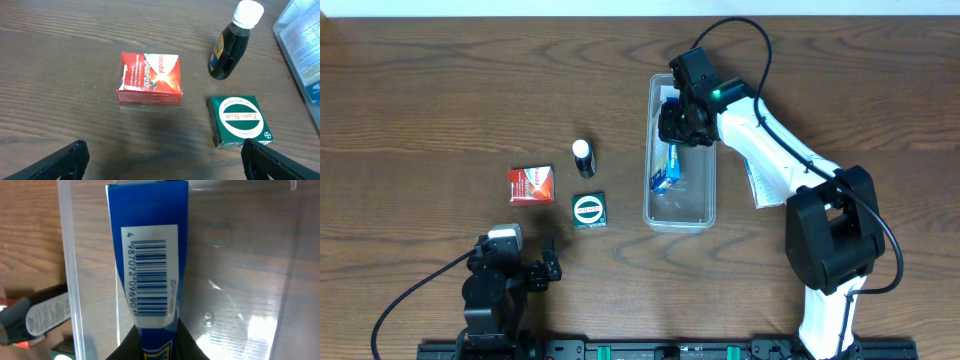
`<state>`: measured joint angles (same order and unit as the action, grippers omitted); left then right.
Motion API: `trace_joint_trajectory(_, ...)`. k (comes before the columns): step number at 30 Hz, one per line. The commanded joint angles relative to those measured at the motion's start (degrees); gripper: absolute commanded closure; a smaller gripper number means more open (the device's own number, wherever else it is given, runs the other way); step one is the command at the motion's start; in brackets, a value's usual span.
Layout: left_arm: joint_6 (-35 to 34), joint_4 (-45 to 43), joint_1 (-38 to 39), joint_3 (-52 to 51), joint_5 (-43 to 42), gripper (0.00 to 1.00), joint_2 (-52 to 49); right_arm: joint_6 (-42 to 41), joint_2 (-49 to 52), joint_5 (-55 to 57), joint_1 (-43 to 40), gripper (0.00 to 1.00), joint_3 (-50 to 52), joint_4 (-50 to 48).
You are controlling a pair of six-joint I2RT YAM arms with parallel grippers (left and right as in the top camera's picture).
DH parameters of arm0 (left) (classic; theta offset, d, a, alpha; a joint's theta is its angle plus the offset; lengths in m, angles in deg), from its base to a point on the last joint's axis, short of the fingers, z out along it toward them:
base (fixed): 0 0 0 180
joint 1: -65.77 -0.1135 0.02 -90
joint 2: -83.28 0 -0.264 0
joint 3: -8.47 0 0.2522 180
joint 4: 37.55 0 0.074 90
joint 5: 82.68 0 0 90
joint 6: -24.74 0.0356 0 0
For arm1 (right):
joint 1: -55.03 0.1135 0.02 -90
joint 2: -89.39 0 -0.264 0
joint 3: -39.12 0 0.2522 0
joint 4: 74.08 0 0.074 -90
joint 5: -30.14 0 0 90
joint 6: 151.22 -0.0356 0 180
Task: Pack container
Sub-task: 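Carry the blue box with the right gripper and lower it into the container, then move the right gripper to the white Panadol box and grasp it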
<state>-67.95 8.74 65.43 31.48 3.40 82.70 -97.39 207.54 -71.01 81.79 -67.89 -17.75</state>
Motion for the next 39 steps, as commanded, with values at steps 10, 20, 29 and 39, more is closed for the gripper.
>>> trace_joint_trajectory(10, 1.0, -0.3, -0.3, -0.7, -0.2, 0.02, 0.4, -3.9, 1.4, -0.2, -0.3, 0.89, 0.3, -5.2)
trace_joint_trajectory(20, 1.0, -0.3, -0.3, -0.7, -0.2, 0.02, 0.4, -1.5, 1.4, 0.9, -0.6, 0.86, 0.3, -6.9)
trace_joint_trajectory(29, 1.0, -0.3, -0.3, -0.7, -0.2, 0.02, 0.4, -1.5, 1.4, 3.1, -0.6, 0.79, 0.3, -7.3)
trace_joint_trajectory(39, 1.0, -0.3, -0.3, -0.7, -0.2, 0.02, 0.4, 0.8, -2.5, 4.2, -2.4, 0.44, 0.3, -4.9)
